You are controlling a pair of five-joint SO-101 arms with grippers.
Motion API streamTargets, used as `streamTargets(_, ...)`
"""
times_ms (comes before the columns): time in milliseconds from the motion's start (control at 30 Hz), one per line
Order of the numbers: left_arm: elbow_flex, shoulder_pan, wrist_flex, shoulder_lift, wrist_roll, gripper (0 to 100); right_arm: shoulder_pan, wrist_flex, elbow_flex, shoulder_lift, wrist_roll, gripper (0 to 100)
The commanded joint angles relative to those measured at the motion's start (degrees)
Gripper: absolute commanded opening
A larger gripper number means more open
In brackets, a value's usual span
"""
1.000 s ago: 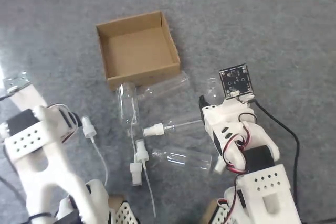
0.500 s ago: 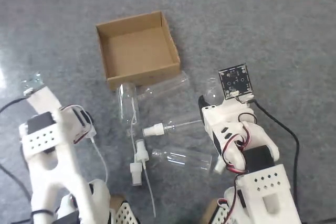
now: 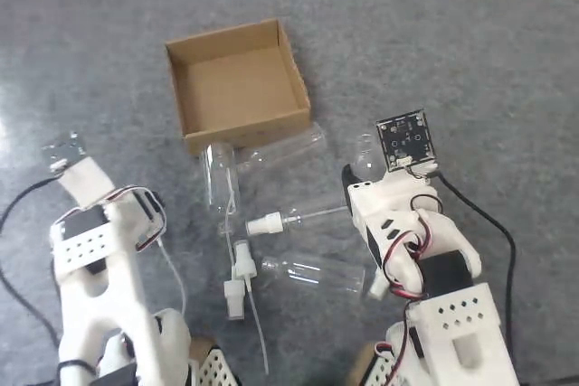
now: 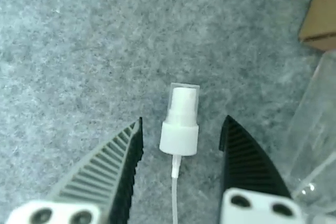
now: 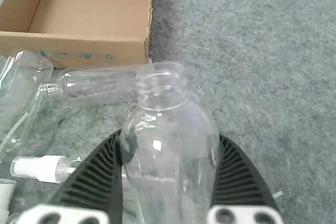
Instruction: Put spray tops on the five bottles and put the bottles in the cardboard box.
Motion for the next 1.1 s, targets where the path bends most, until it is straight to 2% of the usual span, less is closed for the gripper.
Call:
streamTargets(0, -0.22, 1.49, -0.53, 0.18, -1.41, 21, -0.22, -1.27, 0.18, -1.36, -0.09, 8.0)
streamTargets(200, -0.22, 1.49, -0.35, 0.79, -1.58, 19, -0.22, -1.27, 0.18, -1.36, -0.09, 8.0)
streamTargets(500, -7.87, 1.23, 2.46, 13.54, -1.41, 19, -0.04, -1.27, 0.18, -1.36, -0.09, 8.0)
streamTargets(833, -10.86, 1.49, 2.20, 19.78, -1.32, 19, -0.22, -1.19, 0.18, -1.36, -0.09, 8.0)
streamTargets(1067, -13.49, 1.49, 2.55, 23.82, -1.58, 6, -0.22, -1.10, 0.18, -1.36, -0.09, 8.0)
